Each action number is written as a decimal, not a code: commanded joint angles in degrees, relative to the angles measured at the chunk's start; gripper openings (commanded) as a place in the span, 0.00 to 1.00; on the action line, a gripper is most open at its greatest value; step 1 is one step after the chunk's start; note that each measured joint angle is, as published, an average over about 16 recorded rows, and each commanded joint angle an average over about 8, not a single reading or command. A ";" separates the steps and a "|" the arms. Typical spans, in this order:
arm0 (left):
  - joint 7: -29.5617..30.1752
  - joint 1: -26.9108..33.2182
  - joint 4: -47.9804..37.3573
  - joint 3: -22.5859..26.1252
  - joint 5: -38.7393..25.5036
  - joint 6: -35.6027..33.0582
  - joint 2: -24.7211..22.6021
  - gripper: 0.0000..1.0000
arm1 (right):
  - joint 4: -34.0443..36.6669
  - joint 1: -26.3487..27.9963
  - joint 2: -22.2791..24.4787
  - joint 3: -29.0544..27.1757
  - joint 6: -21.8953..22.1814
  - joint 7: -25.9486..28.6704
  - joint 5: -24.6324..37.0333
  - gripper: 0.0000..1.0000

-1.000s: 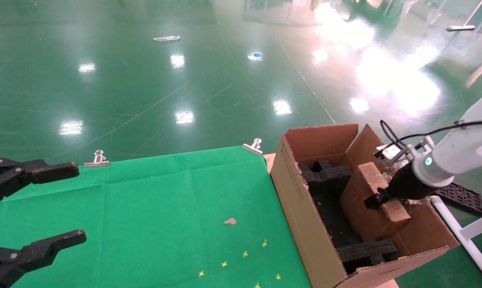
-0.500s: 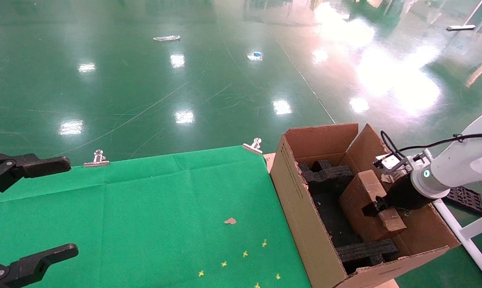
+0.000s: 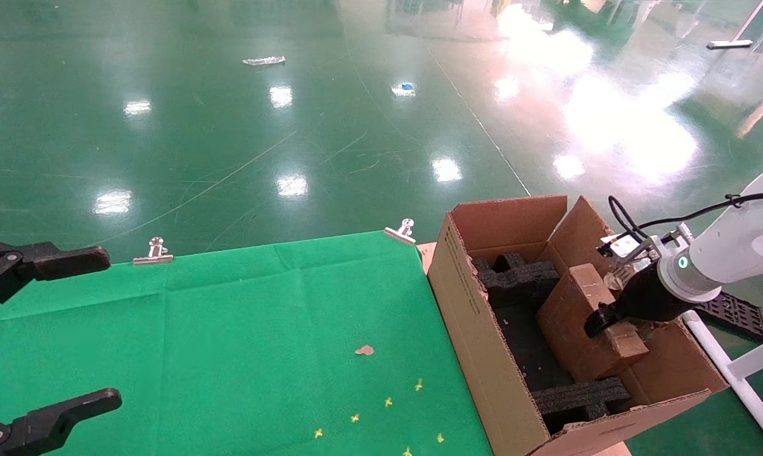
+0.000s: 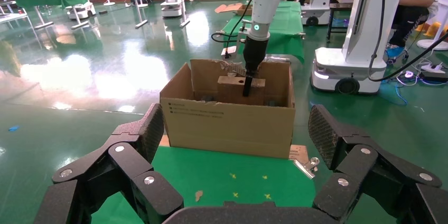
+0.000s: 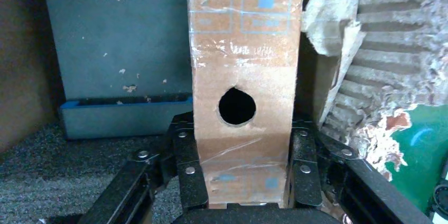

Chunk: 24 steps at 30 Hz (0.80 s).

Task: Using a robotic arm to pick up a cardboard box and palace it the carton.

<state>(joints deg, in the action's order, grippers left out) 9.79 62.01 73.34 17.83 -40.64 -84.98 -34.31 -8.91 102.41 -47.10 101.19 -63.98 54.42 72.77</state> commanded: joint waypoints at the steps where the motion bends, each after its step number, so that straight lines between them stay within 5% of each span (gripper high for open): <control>1: 0.00 0.00 0.00 0.00 0.00 0.00 0.00 1.00 | 0.50 0.06 -0.22 -0.05 -0.21 -0.29 -0.07 1.00; 13: -0.02 0.01 0.00 0.03 0.02 0.01 0.01 1.00 | 1.49 3.76 0.00 -1.08 -2.07 -3.00 -1.31 1.00; 24: -0.03 0.01 0.00 0.06 0.04 0.02 0.02 1.00 | -3.18 19.74 4.26 -3.26 -5.67 -10.70 -2.71 1.00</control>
<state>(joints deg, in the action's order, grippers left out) 9.77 62.02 73.34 17.89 -40.60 -84.96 -34.29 -13.13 121.58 -42.43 97.95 -68.96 43.91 70.21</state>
